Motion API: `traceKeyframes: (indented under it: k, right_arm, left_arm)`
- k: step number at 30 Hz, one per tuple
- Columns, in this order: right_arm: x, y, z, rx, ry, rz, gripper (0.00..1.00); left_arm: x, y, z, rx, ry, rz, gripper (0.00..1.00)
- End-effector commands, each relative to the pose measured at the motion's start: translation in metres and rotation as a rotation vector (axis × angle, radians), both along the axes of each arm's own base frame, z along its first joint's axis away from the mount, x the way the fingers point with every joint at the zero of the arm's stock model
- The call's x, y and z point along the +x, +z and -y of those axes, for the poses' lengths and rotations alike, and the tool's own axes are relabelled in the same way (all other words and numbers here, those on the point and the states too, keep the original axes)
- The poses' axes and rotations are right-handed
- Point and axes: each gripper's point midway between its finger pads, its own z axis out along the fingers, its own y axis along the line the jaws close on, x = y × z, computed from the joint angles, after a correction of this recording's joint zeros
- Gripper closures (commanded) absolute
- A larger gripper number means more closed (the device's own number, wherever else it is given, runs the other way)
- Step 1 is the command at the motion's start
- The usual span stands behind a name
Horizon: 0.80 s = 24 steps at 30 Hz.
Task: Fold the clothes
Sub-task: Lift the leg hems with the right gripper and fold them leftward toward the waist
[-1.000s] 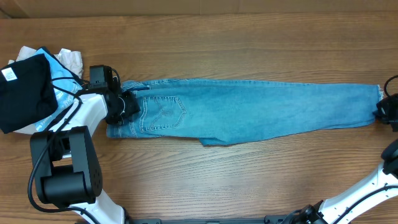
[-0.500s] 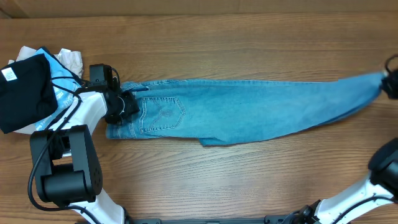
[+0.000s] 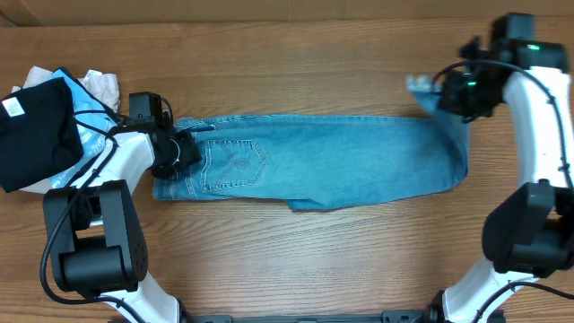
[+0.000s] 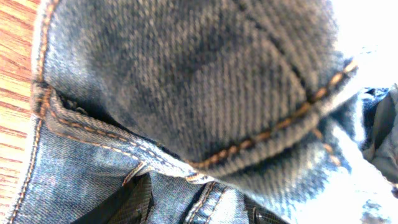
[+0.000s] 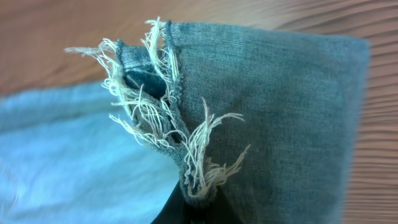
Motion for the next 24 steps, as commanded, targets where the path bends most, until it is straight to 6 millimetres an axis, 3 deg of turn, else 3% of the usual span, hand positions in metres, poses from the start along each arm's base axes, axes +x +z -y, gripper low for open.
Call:
traceKeyframes:
  k: [1, 11, 24]
  right_arm:
    - [-0.004, 0.011, -0.032, -0.013, 0.074, 0.011, 0.96]
    - [-0.022, 0.006, -0.107, -0.02, 0.117, -0.044, 0.96]
    - [-0.043, -0.01, -0.158, -0.031, 0.216, -0.099, 0.96]
  left_arm:
    - [-0.004, -0.011, -0.009, 0.027, 0.01, -0.035, 0.47]
    - [-0.005, -0.011, -0.008, 0.026, 0.009, -0.039, 0.46]
    - [-0.005, -0.011, -0.008, 0.033, -0.016, -0.037, 0.46]
